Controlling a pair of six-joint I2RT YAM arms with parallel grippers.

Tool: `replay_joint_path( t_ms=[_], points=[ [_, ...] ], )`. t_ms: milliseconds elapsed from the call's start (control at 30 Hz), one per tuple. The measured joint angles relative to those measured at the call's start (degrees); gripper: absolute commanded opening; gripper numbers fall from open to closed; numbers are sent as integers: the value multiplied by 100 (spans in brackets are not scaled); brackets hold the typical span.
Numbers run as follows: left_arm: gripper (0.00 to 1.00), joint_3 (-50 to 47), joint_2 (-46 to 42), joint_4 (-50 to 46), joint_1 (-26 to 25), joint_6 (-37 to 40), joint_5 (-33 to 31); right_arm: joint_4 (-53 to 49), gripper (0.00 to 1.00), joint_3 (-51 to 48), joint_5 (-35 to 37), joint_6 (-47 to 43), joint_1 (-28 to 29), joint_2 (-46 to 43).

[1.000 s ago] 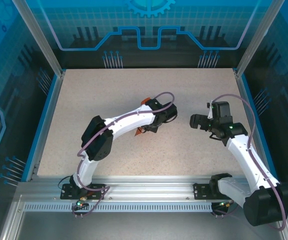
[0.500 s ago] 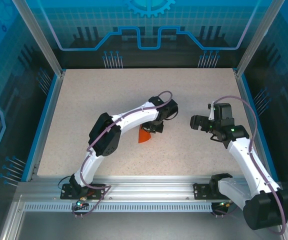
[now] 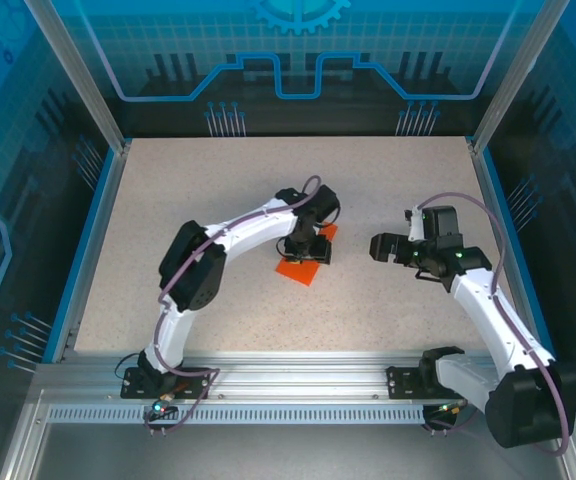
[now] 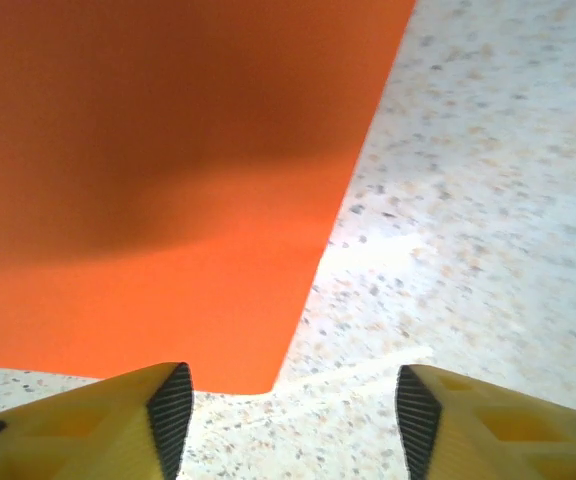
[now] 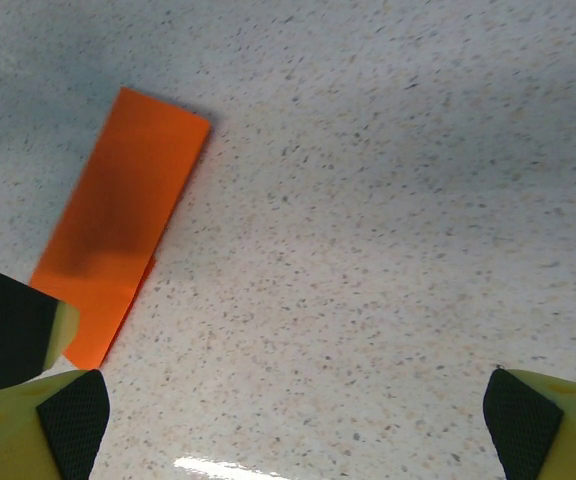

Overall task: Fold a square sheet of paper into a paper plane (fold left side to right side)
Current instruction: Turn over the paper at the center of the table, then rotate the paper at the center of the table.

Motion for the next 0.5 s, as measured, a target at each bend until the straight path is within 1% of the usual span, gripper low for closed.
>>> replay_joint_path(
  t_ms=[133, 200, 367, 433, 500],
  points=[
    [67, -678, -754, 704, 444, 17, 614, 245, 100, -7, -282, 92, 66, 321],
    [67, -951, -1062, 1021, 671, 22, 826, 411, 100, -9, -402, 229, 216, 549],
    [67, -1711, -1508, 1681, 1191, 20, 1287, 658, 100, 214, -376, 629, 887, 1493],
    [70, -2100, -1624, 1941, 1366, 22, 1392, 662, 100, 507, -256, 789, 1211, 2002],
    [75, -2557, -1814, 2175, 1495, 20, 1453, 706, 100, 831, -111, 929, 1438, 2420]
  ],
)
